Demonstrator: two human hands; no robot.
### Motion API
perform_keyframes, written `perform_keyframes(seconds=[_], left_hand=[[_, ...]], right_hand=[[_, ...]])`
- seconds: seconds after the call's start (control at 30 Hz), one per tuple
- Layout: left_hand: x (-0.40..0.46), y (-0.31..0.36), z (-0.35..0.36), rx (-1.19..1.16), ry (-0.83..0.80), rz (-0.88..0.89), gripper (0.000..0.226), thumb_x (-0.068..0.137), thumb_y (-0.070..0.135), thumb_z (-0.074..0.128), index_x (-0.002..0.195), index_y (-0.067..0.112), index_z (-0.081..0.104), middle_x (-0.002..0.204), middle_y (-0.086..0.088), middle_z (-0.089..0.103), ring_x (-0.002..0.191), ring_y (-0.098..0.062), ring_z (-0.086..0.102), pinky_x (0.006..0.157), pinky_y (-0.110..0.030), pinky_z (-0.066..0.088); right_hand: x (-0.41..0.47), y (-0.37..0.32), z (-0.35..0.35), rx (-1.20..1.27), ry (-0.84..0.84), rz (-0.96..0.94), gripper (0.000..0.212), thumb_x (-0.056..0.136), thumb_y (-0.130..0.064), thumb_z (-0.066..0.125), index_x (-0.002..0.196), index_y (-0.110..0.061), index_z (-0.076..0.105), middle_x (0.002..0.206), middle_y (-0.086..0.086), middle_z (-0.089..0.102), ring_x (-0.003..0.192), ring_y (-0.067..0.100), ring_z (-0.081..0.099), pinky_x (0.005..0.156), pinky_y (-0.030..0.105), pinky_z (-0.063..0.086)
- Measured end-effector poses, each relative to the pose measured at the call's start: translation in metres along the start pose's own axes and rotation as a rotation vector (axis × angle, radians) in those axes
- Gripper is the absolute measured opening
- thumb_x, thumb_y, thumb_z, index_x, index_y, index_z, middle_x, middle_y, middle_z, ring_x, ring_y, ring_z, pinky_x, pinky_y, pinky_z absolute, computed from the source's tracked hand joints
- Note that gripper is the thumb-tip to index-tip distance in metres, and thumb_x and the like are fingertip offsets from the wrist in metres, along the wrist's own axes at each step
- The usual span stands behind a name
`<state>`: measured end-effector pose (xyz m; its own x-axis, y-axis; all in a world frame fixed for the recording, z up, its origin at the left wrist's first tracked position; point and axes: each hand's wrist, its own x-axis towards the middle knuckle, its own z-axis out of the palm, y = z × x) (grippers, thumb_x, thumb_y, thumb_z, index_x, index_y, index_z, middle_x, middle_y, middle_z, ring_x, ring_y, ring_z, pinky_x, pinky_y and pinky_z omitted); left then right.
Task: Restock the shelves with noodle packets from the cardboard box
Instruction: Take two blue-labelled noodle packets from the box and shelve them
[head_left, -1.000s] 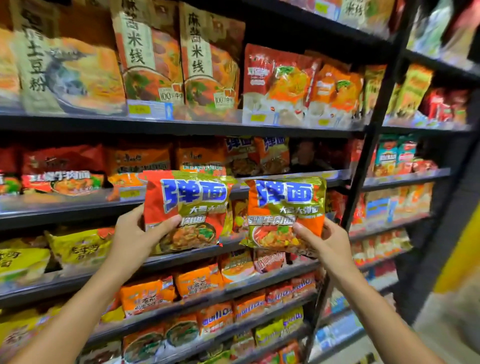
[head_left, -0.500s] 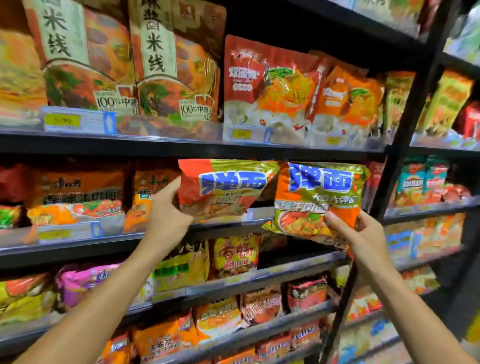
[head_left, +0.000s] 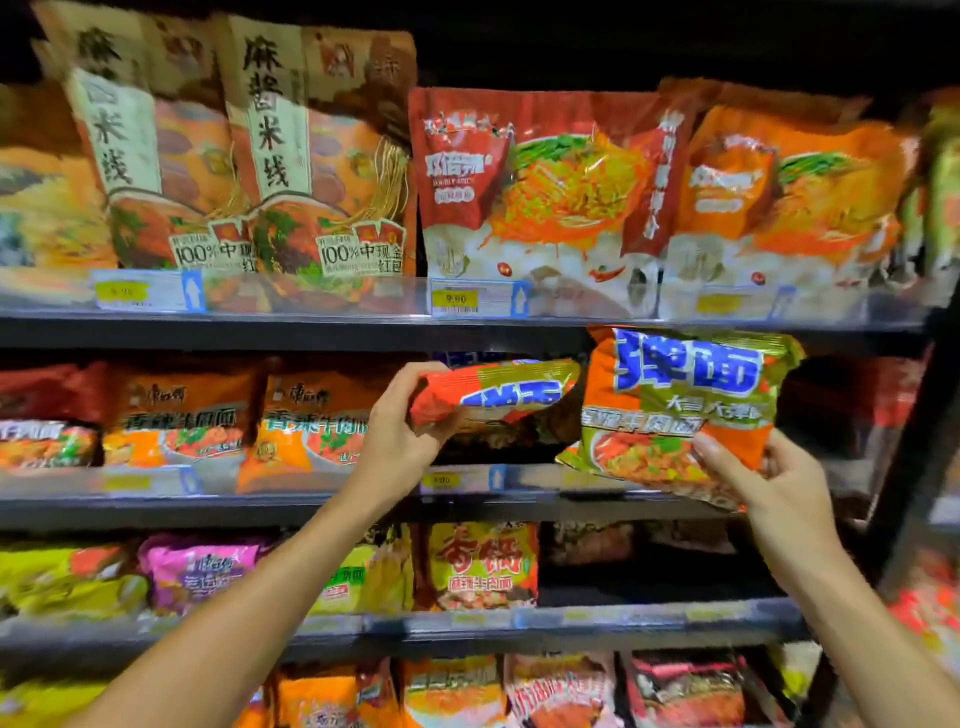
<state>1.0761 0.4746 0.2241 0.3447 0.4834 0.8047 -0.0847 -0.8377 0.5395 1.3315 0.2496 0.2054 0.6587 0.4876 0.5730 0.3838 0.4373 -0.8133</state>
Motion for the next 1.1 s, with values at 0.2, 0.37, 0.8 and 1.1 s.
perform_keyframes(seconds=[0.2, 0.37, 0.8, 1.1], left_hand=[[0.005, -0.006, 0.020, -0.023, 0.027, -0.350, 0.042, 0.084, 0.004, 0.075, 0.102, 0.035, 0.052, 0.103, 0.006, 0.068, 0.095, -0.002, 0.065, 0.088, -0.025, 0.049], [0.009, -0.003, 0.017, 0.073, -0.019, -0.536, 0.034, 0.085, 0.008, 0.074, 0.100, 0.024, 0.047, 0.106, -0.003, 0.060, 0.097, -0.014, 0.059, 0.078, -0.025, 0.047], [-0.003, -0.005, 0.027, 0.806, 0.279, -0.080, 0.068, 0.075, 0.014, 0.080, 0.128, 0.011, 0.037, 0.129, -0.011, 0.035, 0.118, -0.027, 0.036, 0.087, -0.028, 0.042], [-0.017, -0.017, 0.034, 0.931, -0.188, 0.087, 0.028, 0.096, 0.034, 0.053, 0.117, 0.022, 0.068, 0.111, 0.005, 0.056, 0.104, -0.017, 0.047, 0.081, -0.034, 0.048]], right_hand=[[0.014, 0.018, -0.011, 0.006, -0.033, -0.021, 0.026, 0.076, -0.023, 0.077, 0.101, -0.021, 0.069, 0.095, -0.015, 0.077, 0.088, 0.003, 0.073, 0.074, 0.013, 0.056], [0.018, 0.028, -0.011, 0.042, -0.032, -0.054, 0.029, 0.074, -0.023, 0.077, 0.101, -0.025, 0.066, 0.096, -0.021, 0.075, 0.090, -0.001, 0.071, 0.077, 0.011, 0.054], [0.031, 0.040, 0.011, 0.045, -0.214, -0.198, 0.041, 0.083, -0.001, 0.070, 0.114, -0.026, 0.060, 0.106, -0.020, 0.072, 0.102, 0.000, 0.067, 0.085, 0.012, 0.052], [0.056, 0.035, 0.036, -0.319, -0.383, -0.166, 0.034, 0.086, -0.020, 0.077, 0.114, -0.033, 0.062, 0.108, -0.002, 0.060, 0.101, 0.006, 0.060, 0.081, 0.015, 0.049]])
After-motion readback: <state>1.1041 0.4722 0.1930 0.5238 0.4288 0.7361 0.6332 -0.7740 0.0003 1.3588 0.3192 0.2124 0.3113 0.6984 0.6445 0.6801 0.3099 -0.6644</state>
